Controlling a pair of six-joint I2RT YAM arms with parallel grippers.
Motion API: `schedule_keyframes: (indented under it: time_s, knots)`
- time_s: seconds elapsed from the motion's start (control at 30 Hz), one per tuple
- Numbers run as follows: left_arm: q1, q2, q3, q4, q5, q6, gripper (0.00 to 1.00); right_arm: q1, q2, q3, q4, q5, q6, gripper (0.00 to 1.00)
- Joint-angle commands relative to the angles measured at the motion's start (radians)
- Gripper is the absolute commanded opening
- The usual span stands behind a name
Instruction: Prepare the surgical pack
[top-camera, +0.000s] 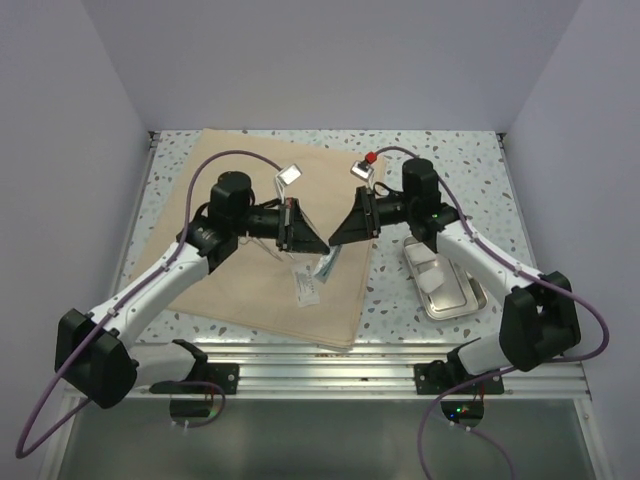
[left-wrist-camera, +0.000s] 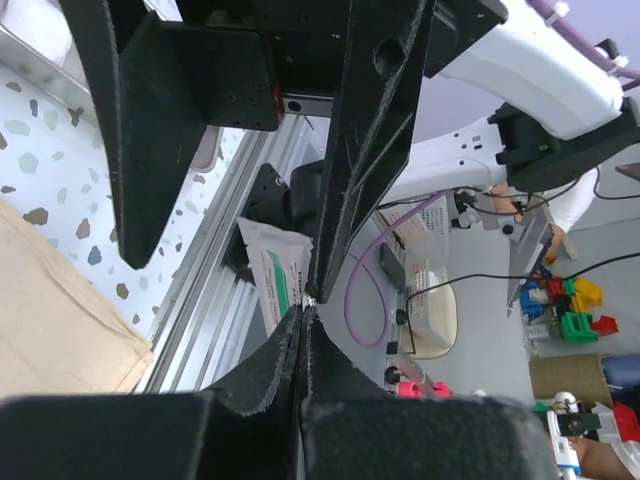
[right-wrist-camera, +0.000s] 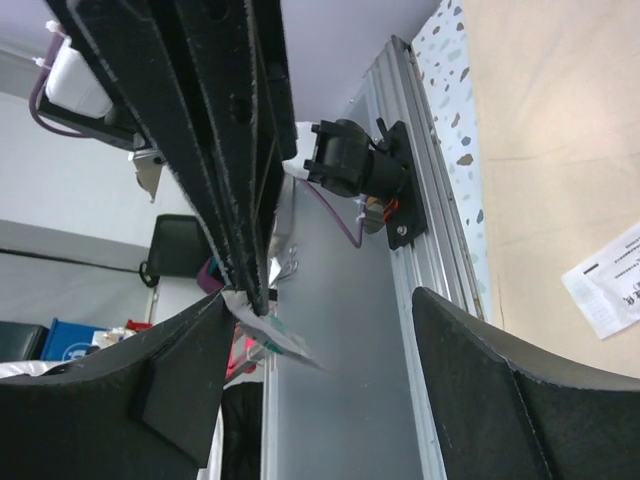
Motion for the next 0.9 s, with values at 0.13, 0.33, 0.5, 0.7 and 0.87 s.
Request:
schedule_keyframes:
  time_s: [0.13,0.33,0.5,0.7,0.87]
  knots:
    - [0.079,-0.025,-0.053,0.186,0.123,-0.091,0.0,-0.002,-0.055,-0.009,0.178,-0.065,0.147,0.65]
    - [0.087,-0.009,-0.062,0.241,0.134,-0.118,0.0,0.009,-0.049,-0.013,0.195,-0.061,0.179,0.58]
    - [0.089,0.001,-0.072,0.265,0.146,-0.14,0.0,0.024,-0.028,-0.01,0.325,-0.05,0.273,0.53]
    - [0.102,0.008,-0.078,0.269,0.143,-0.143,0.0,0.03,-0.019,-0.004,0.354,-0.052,0.282,0.19]
    - [0.148,0.024,-0.096,0.26,0.128,-0.132,0.35,0.03,-0.005,0.057,0.025,-0.036,0.085,0.0]
